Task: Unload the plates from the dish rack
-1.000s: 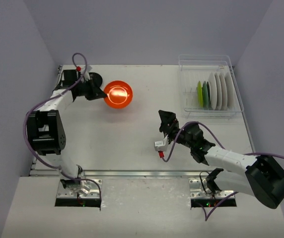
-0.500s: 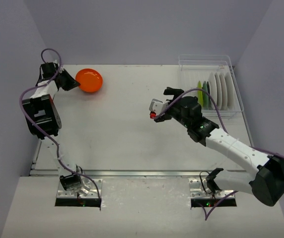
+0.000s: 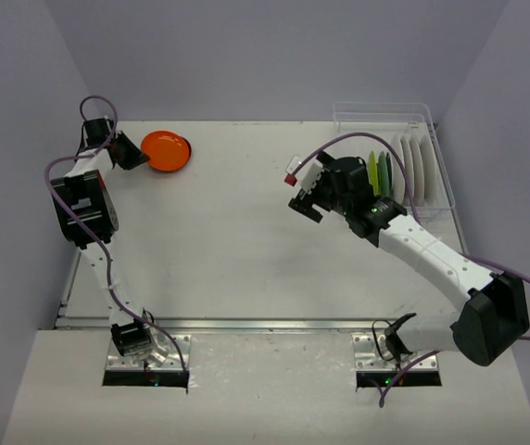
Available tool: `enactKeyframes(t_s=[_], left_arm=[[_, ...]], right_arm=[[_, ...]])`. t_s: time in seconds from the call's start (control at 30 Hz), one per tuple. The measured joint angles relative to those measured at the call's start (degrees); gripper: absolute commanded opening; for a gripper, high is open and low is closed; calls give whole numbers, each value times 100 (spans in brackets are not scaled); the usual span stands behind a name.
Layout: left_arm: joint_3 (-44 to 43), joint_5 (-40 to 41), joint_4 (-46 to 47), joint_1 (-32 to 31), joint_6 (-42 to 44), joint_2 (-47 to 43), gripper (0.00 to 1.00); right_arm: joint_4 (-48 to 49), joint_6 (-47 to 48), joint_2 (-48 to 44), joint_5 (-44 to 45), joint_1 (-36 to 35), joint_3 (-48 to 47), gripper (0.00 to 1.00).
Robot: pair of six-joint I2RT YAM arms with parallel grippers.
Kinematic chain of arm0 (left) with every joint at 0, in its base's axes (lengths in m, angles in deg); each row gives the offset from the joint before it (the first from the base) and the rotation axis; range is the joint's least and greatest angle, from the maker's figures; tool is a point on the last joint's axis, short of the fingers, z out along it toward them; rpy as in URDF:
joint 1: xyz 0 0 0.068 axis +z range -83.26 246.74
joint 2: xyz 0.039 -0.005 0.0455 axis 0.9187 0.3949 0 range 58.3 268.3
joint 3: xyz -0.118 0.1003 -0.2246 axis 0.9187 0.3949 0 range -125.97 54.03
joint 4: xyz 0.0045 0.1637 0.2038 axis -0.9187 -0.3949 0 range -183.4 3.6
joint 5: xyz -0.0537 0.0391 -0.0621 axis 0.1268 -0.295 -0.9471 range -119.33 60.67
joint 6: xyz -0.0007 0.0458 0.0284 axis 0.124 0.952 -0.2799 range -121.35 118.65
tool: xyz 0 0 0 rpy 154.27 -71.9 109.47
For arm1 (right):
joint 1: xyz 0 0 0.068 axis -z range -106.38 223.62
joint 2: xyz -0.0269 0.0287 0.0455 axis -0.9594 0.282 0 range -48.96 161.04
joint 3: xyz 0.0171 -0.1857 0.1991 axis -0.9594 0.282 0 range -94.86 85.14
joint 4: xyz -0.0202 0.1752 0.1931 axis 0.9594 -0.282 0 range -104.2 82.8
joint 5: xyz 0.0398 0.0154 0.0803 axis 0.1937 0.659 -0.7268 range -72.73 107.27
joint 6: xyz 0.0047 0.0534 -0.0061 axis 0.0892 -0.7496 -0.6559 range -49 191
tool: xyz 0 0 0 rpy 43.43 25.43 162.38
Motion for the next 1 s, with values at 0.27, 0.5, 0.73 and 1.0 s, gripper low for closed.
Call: enactKeyframes(t_s=[0.27, 0.5, 0.73, 1.0], left_arm=[[-127, -3, 53, -2, -49, 116, 34], [-180, -5, 3, -3, 73, 151, 61], [-171, 350, -328, -146, 683, -7, 64], [1425, 1385, -95, -858, 1647, -2029, 65]], right_arm=[[-382, -572, 211, -72, 138, -352, 99], [-949, -1350, 601, -204, 647, -1044, 99], [-1276, -2171, 654, -231, 1399, -1468, 99], [-1512, -2812, 654, -180, 1924, -1478, 87]])
